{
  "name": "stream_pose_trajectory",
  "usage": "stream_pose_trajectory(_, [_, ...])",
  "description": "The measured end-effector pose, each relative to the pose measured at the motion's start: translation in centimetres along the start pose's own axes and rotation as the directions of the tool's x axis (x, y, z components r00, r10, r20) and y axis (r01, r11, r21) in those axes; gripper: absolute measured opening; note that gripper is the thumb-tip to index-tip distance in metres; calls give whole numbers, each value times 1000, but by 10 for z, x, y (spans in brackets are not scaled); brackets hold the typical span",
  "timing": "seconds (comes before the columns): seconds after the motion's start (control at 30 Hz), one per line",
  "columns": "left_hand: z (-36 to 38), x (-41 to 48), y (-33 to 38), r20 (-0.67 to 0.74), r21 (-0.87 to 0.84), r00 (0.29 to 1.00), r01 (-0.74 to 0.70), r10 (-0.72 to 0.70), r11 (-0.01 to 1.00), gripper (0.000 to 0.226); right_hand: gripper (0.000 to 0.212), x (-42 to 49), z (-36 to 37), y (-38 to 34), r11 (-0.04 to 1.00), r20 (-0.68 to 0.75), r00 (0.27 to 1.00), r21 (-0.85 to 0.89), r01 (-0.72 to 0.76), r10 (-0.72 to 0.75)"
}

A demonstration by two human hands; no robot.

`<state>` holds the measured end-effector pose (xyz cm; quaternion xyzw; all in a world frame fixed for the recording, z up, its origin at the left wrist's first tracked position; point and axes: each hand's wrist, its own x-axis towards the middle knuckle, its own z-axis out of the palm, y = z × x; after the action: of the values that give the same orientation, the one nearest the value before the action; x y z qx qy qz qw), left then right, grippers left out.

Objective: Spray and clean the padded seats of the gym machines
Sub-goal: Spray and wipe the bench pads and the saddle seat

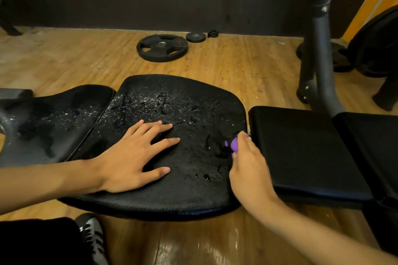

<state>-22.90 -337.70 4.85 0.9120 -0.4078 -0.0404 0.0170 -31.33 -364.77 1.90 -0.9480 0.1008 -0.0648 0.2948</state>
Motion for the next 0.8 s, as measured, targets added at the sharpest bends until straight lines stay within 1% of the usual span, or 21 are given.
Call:
stream_pose_trajectory(0.1, [4,1,0,-32,-54,999,-1,-1,999,71,54,46,-1,-1,997,-13,997,24,-77,77])
stream_pose_trajectory(0.17, [5,1,0,-48,-80,999,-2,-2,997,71,42,78,-5,-3,987,-13,987,39,-159,159])
stream_pose_trajectory(0.23, [5,1,-1,-54,-90,999,-3,-2,996,70,33,105,-10,-5,972,-9,976,94,-216,217])
stream_pose_trajectory(0.3, [5,2,0,-61,-93,998,-6,0,996,70,33,121,-13,-6,955,0,966,149,-256,259])
stream_pose_trajectory(0.37, [5,2,-1,-66,-101,998,-6,-1,995,70,34,127,-13,-7,951,1,963,157,-267,271])
stream_pose_trajectory(0.47, [4,1,0,-70,-103,998,-6,-1,995,70,33,123,-13,-10,968,-8,972,88,-234,235])
stream_pose_trajectory(0.53, [4,2,1,-68,-107,998,-6,-1,994,70,39,113,-12,-13,973,23,973,34,-229,228])
stream_pose_trajectory(0.63, [3,1,0,-66,-107,998,-7,0,994,70,61,79,-8,-18,975,72,975,-79,-206,212])
stream_pose_trajectory(0.67, [4,1,0,-66,-105,998,-8,1,994,70,66,63,-8,-19,976,84,976,-99,-192,201])
stream_pose_trajectory(0.8, [3,1,1,-61,-96,998,-9,3,995,71,70,-2,-13,-17,984,157,973,-89,-154,166])
